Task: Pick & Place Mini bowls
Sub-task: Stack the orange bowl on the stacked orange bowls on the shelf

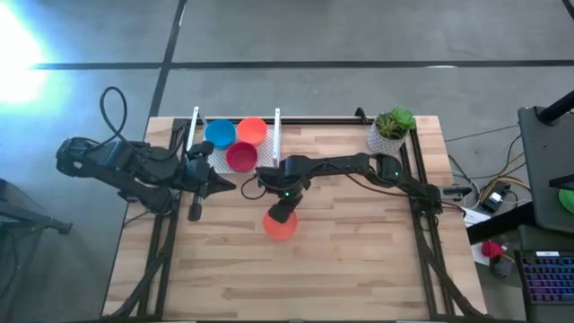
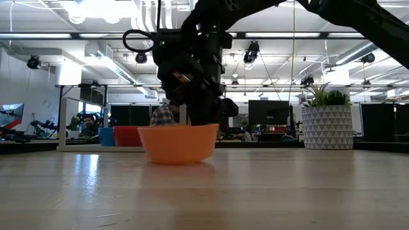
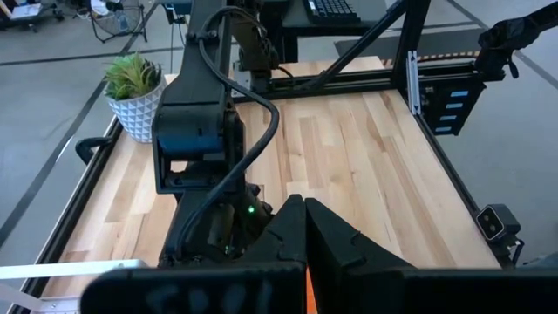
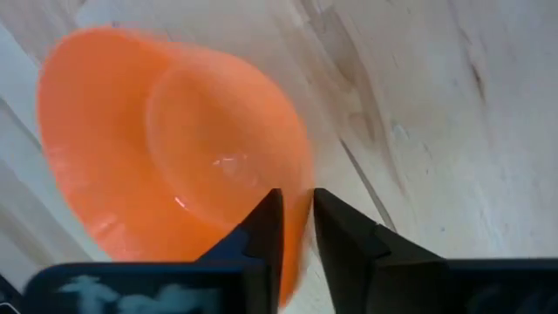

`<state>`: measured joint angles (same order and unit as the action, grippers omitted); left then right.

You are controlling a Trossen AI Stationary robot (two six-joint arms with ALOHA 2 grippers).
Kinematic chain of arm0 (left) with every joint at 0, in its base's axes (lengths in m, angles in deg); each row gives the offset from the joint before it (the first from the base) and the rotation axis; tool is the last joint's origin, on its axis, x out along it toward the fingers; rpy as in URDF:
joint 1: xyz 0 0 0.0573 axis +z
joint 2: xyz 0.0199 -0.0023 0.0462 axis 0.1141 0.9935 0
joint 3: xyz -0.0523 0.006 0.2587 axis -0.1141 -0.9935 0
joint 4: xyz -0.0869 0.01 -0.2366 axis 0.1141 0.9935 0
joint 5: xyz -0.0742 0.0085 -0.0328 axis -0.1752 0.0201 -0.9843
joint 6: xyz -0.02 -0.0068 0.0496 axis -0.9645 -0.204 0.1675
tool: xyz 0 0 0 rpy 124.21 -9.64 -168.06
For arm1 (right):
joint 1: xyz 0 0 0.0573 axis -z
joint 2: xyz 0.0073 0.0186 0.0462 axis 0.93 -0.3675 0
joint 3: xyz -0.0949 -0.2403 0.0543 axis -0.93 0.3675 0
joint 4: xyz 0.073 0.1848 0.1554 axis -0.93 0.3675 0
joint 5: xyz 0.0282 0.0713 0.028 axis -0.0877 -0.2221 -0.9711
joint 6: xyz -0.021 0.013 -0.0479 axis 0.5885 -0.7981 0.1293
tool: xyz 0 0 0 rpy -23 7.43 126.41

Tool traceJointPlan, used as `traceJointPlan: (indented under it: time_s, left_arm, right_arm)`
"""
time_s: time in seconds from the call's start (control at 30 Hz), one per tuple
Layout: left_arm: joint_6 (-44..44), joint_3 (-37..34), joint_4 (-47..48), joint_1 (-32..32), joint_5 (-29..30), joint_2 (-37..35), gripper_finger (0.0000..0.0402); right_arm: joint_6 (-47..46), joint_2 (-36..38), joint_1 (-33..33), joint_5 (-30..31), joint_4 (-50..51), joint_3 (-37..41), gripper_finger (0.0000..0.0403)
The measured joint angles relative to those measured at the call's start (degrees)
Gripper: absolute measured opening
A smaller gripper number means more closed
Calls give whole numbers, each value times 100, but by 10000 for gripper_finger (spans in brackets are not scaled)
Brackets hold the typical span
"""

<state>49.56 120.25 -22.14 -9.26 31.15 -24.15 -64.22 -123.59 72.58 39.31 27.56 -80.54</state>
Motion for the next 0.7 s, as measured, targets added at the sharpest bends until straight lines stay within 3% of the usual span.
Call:
traceJointPlan:
  time_s: [0.2,0.47,0.7]
  left_arm:
    - [37,0,7,0,0,0,0]
    - [50,0,49,0,0,-1,0]
    - [-144,0,173,4,1,-9,0]
  right_arm:
    - [28,2,1,0,0,0,108]
    - [147,342,70,49,232,5,112]
    - [151,1129,55,1114,517,9,103]
